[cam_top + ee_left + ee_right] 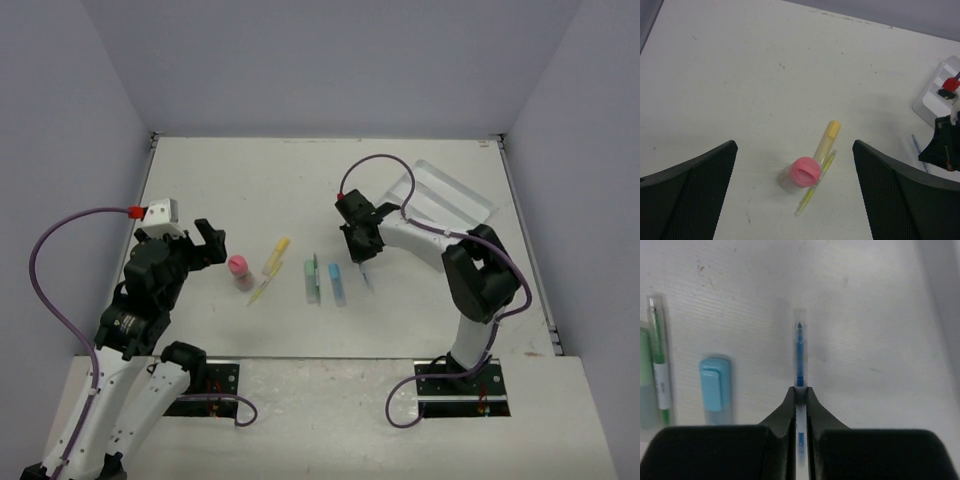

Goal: Sort the stationery into containers
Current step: Pick up the pen from the center of the board, then place the pen in the storage box, then pick up the pen from the center of the board.

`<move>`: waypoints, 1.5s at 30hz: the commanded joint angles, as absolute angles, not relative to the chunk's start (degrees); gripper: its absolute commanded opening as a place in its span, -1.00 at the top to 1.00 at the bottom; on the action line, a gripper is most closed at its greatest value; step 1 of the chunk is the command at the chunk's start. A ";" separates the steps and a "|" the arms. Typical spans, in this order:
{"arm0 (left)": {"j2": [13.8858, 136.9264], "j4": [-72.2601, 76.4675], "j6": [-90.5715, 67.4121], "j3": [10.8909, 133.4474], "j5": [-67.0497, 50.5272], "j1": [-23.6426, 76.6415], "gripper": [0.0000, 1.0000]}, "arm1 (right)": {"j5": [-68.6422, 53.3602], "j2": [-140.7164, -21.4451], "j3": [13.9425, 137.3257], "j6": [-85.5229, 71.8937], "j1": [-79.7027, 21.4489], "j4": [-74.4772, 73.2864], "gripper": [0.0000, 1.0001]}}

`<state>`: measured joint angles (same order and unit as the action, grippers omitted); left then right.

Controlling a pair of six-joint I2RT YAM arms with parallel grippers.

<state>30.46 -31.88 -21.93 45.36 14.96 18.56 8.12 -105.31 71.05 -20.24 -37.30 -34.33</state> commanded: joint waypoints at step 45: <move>72.20 -42.51 -24.42 68.66 24.44 43.88 -0.97 | 7.03 -78.06 75.08 -12.53 -19.40 -16.13 -0.98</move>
<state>63.31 -37.11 -21.19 64.09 17.28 32.49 7.90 -82.19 79.88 13.84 -20.31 -17.65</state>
